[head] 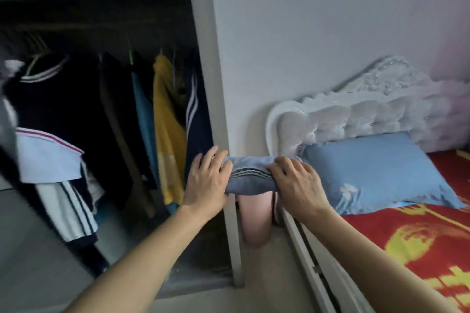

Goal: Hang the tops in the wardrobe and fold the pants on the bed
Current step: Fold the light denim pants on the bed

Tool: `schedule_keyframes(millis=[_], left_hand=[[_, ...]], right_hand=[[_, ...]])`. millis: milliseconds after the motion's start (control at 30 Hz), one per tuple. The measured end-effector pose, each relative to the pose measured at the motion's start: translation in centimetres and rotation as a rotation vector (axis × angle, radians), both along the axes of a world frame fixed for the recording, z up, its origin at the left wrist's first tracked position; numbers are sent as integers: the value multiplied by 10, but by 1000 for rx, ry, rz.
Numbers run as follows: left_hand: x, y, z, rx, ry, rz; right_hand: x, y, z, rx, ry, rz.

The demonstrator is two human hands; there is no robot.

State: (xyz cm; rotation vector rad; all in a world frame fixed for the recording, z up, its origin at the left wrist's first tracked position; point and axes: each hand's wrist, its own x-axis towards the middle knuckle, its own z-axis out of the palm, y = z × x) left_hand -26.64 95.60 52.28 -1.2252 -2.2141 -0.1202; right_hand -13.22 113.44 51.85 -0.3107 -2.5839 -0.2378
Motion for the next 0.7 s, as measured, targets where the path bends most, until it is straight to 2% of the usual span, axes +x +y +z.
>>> schedule_keyframes(millis=[167, 333, 500, 700], left_hand=[[-60, -146, 52, 107, 21, 101], [-118, -225, 123, 223, 170, 179], [-174, -244, 223, 374, 461, 213], [-236, -211, 339, 474, 710, 260]], right_hand=[[-89, -125, 52, 35, 16, 174], [-161, -193, 126, 176, 173, 270], [-220, -209, 227, 328, 426, 238], [-272, -182, 340, 449, 652, 136]])
